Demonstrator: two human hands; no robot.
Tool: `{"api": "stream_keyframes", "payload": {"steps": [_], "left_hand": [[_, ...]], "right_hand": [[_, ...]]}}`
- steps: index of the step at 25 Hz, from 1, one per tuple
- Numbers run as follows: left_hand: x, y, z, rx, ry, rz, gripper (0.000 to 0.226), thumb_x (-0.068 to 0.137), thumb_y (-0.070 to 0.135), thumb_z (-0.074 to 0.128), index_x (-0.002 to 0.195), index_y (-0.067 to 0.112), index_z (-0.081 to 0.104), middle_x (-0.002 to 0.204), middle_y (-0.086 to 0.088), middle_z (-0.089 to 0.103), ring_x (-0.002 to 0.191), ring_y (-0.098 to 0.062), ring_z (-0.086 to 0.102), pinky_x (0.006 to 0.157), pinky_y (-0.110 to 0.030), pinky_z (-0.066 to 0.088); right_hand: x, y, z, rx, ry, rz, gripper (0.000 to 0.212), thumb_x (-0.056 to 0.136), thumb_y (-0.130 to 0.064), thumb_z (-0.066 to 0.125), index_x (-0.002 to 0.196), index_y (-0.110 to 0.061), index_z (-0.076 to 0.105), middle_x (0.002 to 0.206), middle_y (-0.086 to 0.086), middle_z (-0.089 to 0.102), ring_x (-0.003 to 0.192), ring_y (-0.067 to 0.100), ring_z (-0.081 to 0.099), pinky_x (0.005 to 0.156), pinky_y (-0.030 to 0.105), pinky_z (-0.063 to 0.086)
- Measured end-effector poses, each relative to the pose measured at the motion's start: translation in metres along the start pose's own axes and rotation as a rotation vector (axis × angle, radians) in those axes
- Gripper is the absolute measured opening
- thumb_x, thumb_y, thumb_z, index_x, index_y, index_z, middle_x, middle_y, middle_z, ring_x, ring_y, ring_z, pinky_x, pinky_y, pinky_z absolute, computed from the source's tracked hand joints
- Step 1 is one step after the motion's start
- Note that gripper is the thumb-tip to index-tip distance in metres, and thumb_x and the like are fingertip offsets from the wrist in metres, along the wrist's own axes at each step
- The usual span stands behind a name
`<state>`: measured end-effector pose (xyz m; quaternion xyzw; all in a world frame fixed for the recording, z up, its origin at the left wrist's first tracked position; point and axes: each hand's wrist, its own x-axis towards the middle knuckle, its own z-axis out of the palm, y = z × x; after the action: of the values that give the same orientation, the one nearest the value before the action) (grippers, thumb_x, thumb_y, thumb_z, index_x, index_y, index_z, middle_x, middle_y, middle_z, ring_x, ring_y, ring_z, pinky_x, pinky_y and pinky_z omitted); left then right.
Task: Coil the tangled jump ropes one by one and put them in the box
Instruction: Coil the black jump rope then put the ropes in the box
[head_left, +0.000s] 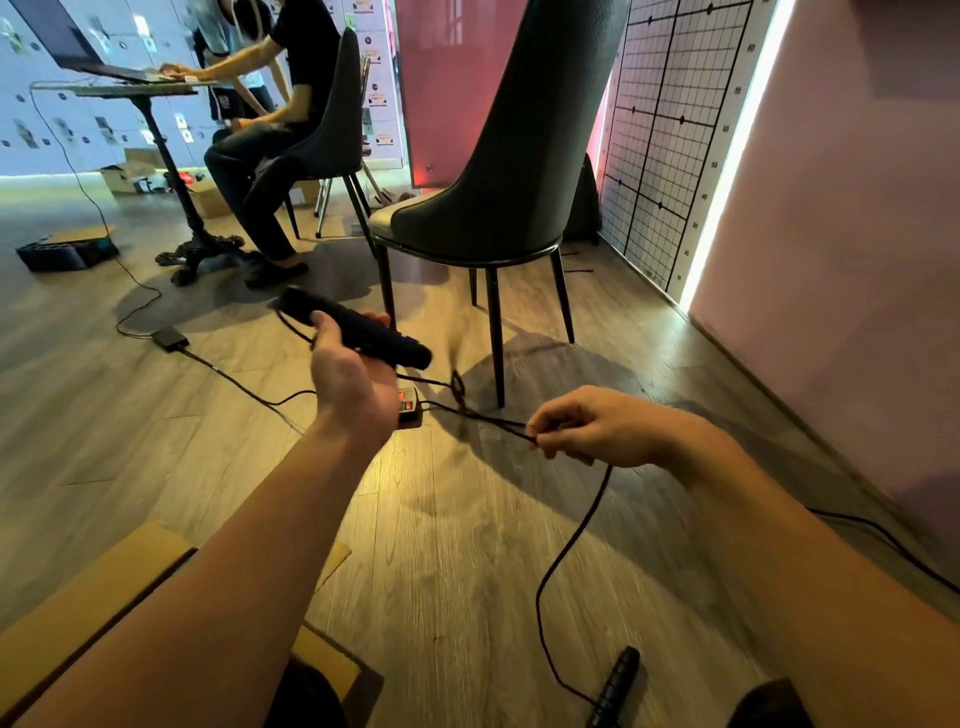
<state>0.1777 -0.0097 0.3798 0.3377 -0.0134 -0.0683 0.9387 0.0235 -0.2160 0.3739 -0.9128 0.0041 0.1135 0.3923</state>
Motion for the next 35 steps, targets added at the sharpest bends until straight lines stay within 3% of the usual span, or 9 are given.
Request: {"api": "stream_keyframes", "payload": {"steps": [4, 9, 12, 17, 20, 24, 30, 33, 35], "left_hand": [[0.017, 0.017, -0.041, 0.543, 0.063, 0.130, 0.025, 0.107, 0.038, 0.033, 0.101, 0.020, 0.050, 0.086, 0.000, 0.055, 0.085, -0.014, 0.054, 0.090, -0.037, 0.043], [-0.001, -0.009, -0.044, 1.470, -0.354, -0.212, 0.036, 0.107, 0.037, 0.036, 0.092, 0.010, 0.054, 0.095, -0.013, 0.061, 0.086, -0.028, 0.060, 0.082, -0.039, 0.049], [-0.017, -0.015, -0.028, 1.436, -0.595, -0.464, 0.040, 0.104, 0.041, 0.041, 0.101, 0.006, 0.059, 0.096, -0.014, 0.065, 0.078, -0.020, 0.064, 0.071, -0.027, 0.050], [-0.011, -0.018, -0.026, 1.595, -0.927, -0.402, 0.042, 0.083, 0.042, 0.076, 0.102, 0.007, 0.061, 0.090, -0.007, 0.064, 0.084, -0.017, 0.065, 0.082, -0.034, 0.053], [-0.003, -0.017, -0.039, 1.851, -1.023, -0.449, 0.047, 0.074, 0.041, 0.084, 0.103, 0.009, 0.064, 0.091, -0.007, 0.070, 0.084, -0.021, 0.070, 0.088, -0.042, 0.057], [-0.012, -0.010, -0.038, 1.486, -0.941, -0.748, 0.031, 0.086, 0.035, 0.075, 0.093, 0.007, 0.064, 0.074, -0.005, 0.062, 0.065, -0.019, 0.062, 0.069, -0.034, 0.057], [-0.027, -0.005, -0.019, 1.144, -0.844, -0.874, 0.037, 0.084, 0.049, 0.066, 0.077, 0.014, 0.055, 0.066, -0.002, 0.046, 0.053, -0.013, 0.044, 0.055, -0.026, 0.046], [-0.029, -0.010, -0.017, 1.194, -0.789, -0.891, 0.043, 0.085, 0.055, 0.063, 0.077, 0.014, 0.054, 0.064, 0.000, 0.047, 0.051, -0.011, 0.043, 0.052, -0.025, 0.044], [-0.028, -0.012, -0.017, 1.215, -0.782, -0.891, 0.043, 0.085, 0.055, 0.064, 0.078, 0.013, 0.054, 0.064, 0.000, 0.048, 0.050, -0.011, 0.044, 0.052, -0.024, 0.044]], "right_hand": [[-0.030, 0.037, -0.016, 0.424, 0.038, 0.040, 0.017, 0.101, -0.015, 0.051, 0.103, -0.005, 0.065, 0.084, 0.005, 0.057, 0.072, 0.016, 0.049, 0.069, 0.029, 0.042], [-0.029, 0.026, -0.014, 1.023, 0.293, 0.002, 0.017, 0.102, -0.010, 0.038, 0.096, -0.007, 0.054, 0.075, 0.004, 0.053, 0.067, 0.017, 0.050, 0.067, 0.030, 0.042], [-0.019, 0.023, -0.016, 1.262, 0.580, 0.027, 0.026, 0.105, -0.016, 0.035, 0.093, -0.013, 0.058, 0.080, 0.002, 0.071, 0.073, 0.017, 0.067, 0.080, 0.031, 0.050], [-0.010, 0.054, -0.031, 1.614, 0.956, 0.016, 0.032, 0.107, -0.016, 0.024, 0.090, -0.018, 0.050, 0.097, 0.005, 0.078, 0.095, 0.017, 0.074, 0.091, 0.028, 0.051], [-0.017, 0.071, -0.039, 1.577, 1.129, 0.001, 0.033, 0.108, -0.017, 0.020, 0.096, -0.018, 0.051, 0.091, 0.000, 0.079, 0.086, 0.012, 0.075, 0.084, 0.025, 0.051], [-0.012, 0.084, -0.031, 1.188, 1.150, 0.181, 0.027, 0.106, -0.013, 0.026, 0.090, -0.021, 0.045, 0.109, 0.008, 0.073, 0.087, 0.014, 0.073, 0.072, 0.027, 0.049], [-0.003, 0.073, 0.006, 0.351, 0.498, 0.557, 0.016, 0.099, -0.023, 0.056, 0.107, -0.009, 0.056, 0.103, 0.014, 0.072, 0.090, 0.023, 0.072, 0.059, 0.025, 0.048], [0.003, 0.062, 0.014, 0.070, 0.384, 0.384, 0.027, 0.090, -0.016, 0.066, 0.116, -0.015, 0.057, 0.101, 0.005, 0.070, 0.090, 0.016, 0.070, 0.082, 0.036, 0.058], [0.007, 0.034, 0.019, 0.181, 0.405, 0.187, 0.020, 0.096, -0.013, 0.053, 0.113, -0.020, 0.062, 0.107, 0.000, 0.069, 0.099, 0.013, 0.067, 0.096, 0.041, 0.053]]}}
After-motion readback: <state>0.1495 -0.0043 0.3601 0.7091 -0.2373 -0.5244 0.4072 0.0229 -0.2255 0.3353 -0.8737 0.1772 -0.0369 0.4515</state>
